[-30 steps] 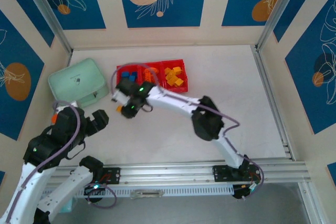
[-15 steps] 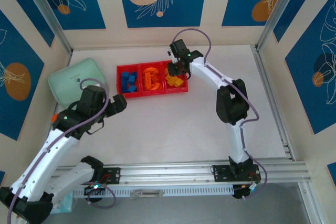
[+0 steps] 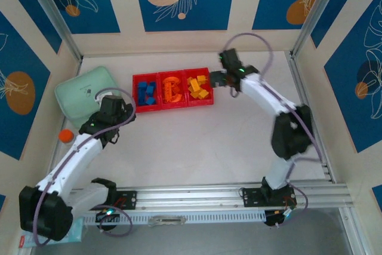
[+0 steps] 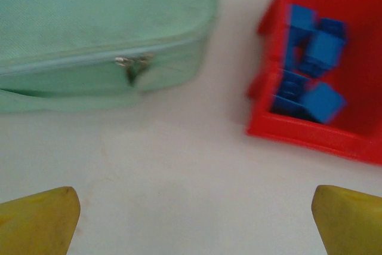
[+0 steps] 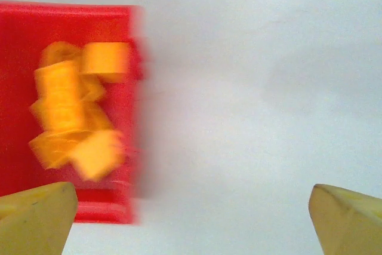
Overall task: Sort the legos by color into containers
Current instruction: Place the lego in the container, then reset both arms
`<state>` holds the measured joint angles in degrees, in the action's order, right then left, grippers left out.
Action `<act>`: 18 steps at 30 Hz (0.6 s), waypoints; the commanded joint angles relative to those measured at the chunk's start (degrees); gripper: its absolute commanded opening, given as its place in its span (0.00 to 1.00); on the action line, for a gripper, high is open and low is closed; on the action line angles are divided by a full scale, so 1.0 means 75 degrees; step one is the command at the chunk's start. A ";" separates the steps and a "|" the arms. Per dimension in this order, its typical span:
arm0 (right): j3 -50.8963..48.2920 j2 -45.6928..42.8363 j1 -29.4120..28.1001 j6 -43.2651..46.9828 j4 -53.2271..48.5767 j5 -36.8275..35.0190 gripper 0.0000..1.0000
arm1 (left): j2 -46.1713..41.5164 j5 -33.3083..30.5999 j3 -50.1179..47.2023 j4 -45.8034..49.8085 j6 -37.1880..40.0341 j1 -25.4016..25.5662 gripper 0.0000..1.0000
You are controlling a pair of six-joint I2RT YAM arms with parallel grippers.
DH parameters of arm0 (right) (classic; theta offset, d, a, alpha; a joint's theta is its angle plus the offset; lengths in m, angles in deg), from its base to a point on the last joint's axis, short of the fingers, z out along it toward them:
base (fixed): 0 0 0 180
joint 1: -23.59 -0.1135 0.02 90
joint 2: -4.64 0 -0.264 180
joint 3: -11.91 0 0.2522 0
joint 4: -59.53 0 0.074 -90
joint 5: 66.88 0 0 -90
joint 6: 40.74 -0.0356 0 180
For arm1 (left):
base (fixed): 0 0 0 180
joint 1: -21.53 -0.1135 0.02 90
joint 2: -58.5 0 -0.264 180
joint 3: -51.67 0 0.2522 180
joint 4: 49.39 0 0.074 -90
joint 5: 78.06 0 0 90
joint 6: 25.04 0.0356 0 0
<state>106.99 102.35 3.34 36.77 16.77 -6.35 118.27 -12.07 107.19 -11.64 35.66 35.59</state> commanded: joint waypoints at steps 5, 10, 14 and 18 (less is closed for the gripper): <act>-0.4354 -0.1718 0.1883 0.0513 0.4391 -0.0789 0.99 | 0.1460 -0.0589 -0.1496 -0.4758 0.2464 -0.1138 0.99; -0.4982 -0.0901 0.2149 0.1277 0.5603 0.0186 0.99 | 0.2532 0.0472 -0.2669 -0.8852 0.3438 -0.1242 0.99; -0.5903 -0.1432 0.2370 0.1368 0.6575 0.1136 0.99 | 0.3523 0.1179 -0.2625 -0.9911 0.3868 -0.1244 0.99; -0.6559 -0.2038 0.2452 0.1244 0.7217 0.1963 0.99 | 0.3608 0.1517 -0.2455 -0.9611 0.3907 -0.1244 0.99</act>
<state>58.42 89.32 21.33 45.69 62.80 1.30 145.06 -5.12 87.54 -76.03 62.24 26.68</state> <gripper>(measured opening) 0.993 0.989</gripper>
